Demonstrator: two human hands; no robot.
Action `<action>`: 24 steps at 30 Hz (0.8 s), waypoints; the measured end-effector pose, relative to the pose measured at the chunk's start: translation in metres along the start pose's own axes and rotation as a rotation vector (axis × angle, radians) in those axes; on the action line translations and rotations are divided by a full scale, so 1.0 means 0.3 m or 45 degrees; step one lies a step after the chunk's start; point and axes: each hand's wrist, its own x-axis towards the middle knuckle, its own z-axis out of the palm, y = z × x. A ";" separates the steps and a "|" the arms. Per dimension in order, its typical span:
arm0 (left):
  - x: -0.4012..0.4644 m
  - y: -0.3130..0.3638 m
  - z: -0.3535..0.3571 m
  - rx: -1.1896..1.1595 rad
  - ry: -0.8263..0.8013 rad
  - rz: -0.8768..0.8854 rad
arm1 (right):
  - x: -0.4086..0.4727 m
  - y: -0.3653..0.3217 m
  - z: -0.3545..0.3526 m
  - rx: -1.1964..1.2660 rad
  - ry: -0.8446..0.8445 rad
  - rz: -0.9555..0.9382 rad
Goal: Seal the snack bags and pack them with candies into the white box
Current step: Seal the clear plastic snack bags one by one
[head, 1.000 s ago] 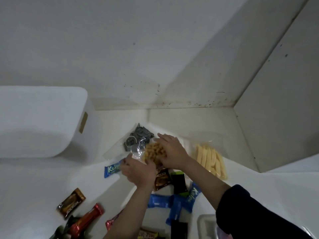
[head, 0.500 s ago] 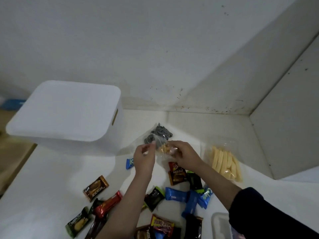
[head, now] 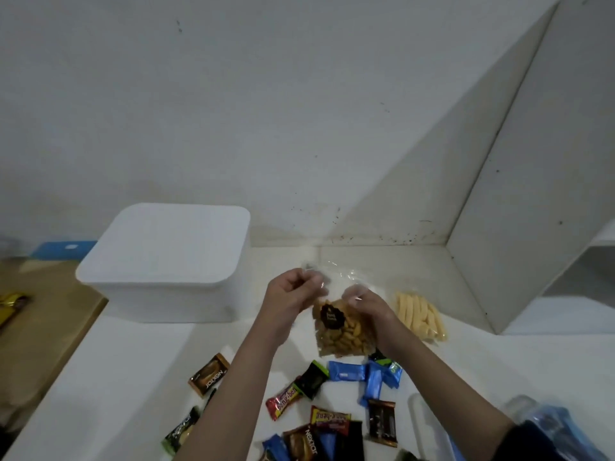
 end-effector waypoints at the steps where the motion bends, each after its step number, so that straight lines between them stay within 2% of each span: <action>1: -0.014 0.016 0.004 -0.021 0.020 0.025 | -0.015 -0.008 0.020 -0.029 0.035 -0.077; 6: -0.071 0.108 -0.007 -0.014 0.142 0.134 | -0.058 -0.059 0.115 -0.131 0.352 -0.390; 10: -0.111 0.162 -0.037 0.102 0.161 0.205 | -0.070 -0.113 0.175 -0.204 0.577 -0.613; 13: -0.128 0.195 -0.069 0.160 0.162 0.237 | -0.070 -0.138 0.193 -0.217 0.599 -0.649; 21: -0.149 0.248 -0.114 0.144 0.166 0.207 | -0.088 -0.218 0.251 -0.196 0.481 -0.616; 24: -0.147 0.258 -0.107 0.116 0.118 0.202 | -0.093 -0.233 0.262 -0.185 0.520 -0.633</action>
